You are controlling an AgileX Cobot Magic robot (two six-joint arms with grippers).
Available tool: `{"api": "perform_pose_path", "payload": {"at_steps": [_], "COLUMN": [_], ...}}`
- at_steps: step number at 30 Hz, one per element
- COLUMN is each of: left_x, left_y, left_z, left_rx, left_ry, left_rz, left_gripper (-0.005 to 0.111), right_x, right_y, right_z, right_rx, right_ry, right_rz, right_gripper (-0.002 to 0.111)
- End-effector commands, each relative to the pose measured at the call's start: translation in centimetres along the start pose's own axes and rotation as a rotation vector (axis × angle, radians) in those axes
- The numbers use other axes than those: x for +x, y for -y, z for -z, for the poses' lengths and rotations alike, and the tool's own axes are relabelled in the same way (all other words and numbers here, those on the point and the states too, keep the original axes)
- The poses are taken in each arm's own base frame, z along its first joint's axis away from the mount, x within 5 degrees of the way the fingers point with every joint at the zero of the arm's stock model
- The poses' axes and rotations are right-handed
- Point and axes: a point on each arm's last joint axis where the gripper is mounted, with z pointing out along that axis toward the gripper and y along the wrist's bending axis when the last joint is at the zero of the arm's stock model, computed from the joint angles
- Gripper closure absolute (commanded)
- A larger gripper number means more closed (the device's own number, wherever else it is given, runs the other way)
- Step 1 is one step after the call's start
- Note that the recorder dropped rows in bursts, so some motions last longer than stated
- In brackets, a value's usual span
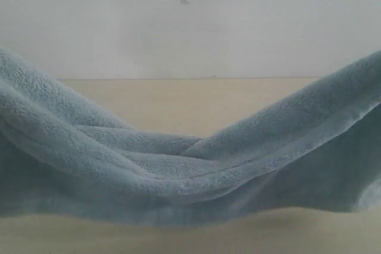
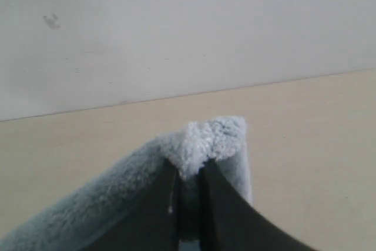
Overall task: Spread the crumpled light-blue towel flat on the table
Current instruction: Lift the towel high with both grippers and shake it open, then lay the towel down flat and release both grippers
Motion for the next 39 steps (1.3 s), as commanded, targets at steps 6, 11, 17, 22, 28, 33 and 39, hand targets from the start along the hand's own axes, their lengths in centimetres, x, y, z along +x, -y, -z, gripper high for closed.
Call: {"api": "perform_pose_path", "payload": {"at_steps": [6, 11, 17, 22, 28, 33, 39], "left_x": [-5.6, -6.9, 0.0, 7.8, 11.4, 12.3, 12.4], "left_y": [-2.3, -1.8, -2.5, -3.6, -3.8, -3.8, -4.0], "left_z": [-11.9, -12.7, -15.0, -15.8, -15.4, -15.1, -14.9], "left_rx": [-0.060, -0.007, 0.022, -0.018, -0.041, -0.041, -0.052], "left_ry": [-0.033, -0.181, -0.705, -1.043, -1.069, -1.091, -1.116], "left_rz": [0.051, -0.001, -0.025, 0.015, 0.037, 0.039, -0.005], "left_gripper": [0.103, 0.103, 0.103, 0.103, 0.103, 0.103, 0.103], "right_x": [-9.5, -8.6, -0.1, 8.3, 12.0, 12.3, 12.4], "right_y": [1.2, 1.2, 3.2, 4.2, 4.6, 4.6, 5.1], "right_z": [-7.9, -10.6, -12.9, -12.2, -11.2, -11.1, -11.0], "right_rx": [0.055, -0.024, 0.017, 0.052, 0.091, 0.099, 0.177], "right_ry": [0.163, -0.157, -0.529, -0.753, -0.844, -0.853, -0.850], "right_rz": [0.013, 0.154, 0.095, 0.054, 0.003, -0.016, -0.042], "right_gripper": [0.108, 0.108, 0.108, 0.108, 0.108, 0.108, 0.107]}}
